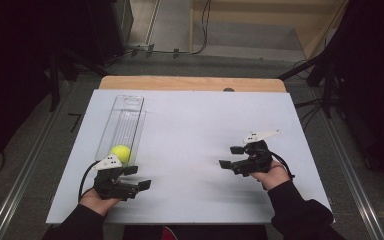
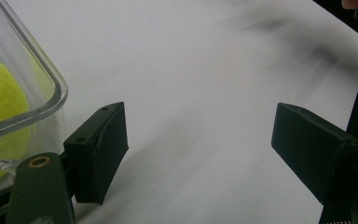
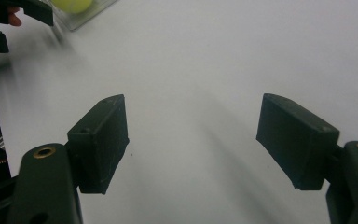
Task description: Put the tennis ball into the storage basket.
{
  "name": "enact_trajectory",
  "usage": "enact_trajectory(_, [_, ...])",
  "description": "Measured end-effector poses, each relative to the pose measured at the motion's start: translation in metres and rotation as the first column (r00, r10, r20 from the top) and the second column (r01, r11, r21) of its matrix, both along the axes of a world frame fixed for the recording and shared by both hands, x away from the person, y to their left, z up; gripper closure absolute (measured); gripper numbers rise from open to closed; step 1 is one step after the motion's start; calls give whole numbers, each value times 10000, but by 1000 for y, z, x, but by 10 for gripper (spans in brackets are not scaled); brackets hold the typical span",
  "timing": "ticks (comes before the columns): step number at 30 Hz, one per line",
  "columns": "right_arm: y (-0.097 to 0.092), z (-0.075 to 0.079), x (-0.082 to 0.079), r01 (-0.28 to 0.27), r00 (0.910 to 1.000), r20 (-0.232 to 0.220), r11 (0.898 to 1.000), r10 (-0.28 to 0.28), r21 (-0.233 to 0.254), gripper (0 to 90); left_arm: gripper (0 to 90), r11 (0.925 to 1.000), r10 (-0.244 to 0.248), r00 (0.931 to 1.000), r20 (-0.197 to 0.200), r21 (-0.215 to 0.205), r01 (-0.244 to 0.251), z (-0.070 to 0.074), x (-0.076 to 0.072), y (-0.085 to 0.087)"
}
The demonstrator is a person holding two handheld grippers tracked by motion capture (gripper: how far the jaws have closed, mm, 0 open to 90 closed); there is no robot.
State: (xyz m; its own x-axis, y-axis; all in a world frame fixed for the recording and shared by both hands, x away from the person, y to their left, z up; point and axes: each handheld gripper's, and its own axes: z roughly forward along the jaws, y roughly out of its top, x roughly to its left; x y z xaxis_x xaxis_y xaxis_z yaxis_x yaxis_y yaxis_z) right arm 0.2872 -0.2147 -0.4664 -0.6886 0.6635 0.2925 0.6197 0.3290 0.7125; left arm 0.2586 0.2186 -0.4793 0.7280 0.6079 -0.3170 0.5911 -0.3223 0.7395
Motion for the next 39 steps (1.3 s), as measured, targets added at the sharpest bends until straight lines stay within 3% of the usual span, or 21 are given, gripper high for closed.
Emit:
enact_trajectory(30, [-43,-21,-35,1031,9944,-217,9946,-1032,-98,228,190,10000,9,10000,21,-16,-9,0,0,0])
enact_trajectory(39, [-50,-28,-36,1190,9924,-304,9928,-1192,-99,228,190,10000,20,10000,39,-40,-20,0,0,0])
